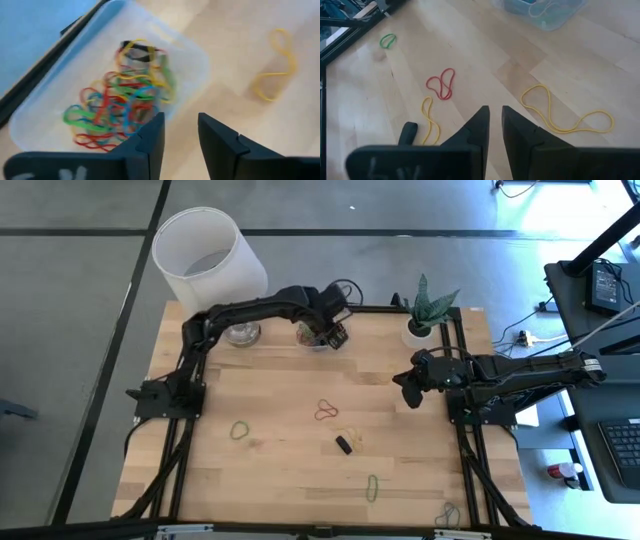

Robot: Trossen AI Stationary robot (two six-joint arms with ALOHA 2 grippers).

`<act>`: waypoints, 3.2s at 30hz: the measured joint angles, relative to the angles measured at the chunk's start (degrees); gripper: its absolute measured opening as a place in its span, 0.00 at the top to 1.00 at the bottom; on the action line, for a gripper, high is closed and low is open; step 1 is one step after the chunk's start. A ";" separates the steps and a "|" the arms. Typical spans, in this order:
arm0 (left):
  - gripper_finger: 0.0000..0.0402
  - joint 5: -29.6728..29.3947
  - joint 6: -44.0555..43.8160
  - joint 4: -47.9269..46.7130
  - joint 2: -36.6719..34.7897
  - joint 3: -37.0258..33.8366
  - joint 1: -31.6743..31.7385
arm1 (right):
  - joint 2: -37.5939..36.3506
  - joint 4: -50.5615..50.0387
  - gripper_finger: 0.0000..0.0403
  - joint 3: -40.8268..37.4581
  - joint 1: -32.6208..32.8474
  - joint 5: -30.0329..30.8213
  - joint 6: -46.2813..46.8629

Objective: Pick and place rubber bands into bin
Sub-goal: Put the black rubber band into the transparent bin

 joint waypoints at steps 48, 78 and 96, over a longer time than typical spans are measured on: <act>1.00 4.51 -1.50 39.95 -52.37 -73.78 -29.86 | 43.41 1.91 1.00 24.89 11.91 -1.05 10.16; 1.00 10.67 -1.86 32.57 -70.59 -85.83 -30.29 | 76.25 -13.68 0.81 49.49 17.93 -10.71 25.38; 1.00 8.71 -4.98 32.73 -70.70 -85.83 -33.88 | 70.46 -21.19 0.99 62.61 2.72 -8.42 -4.68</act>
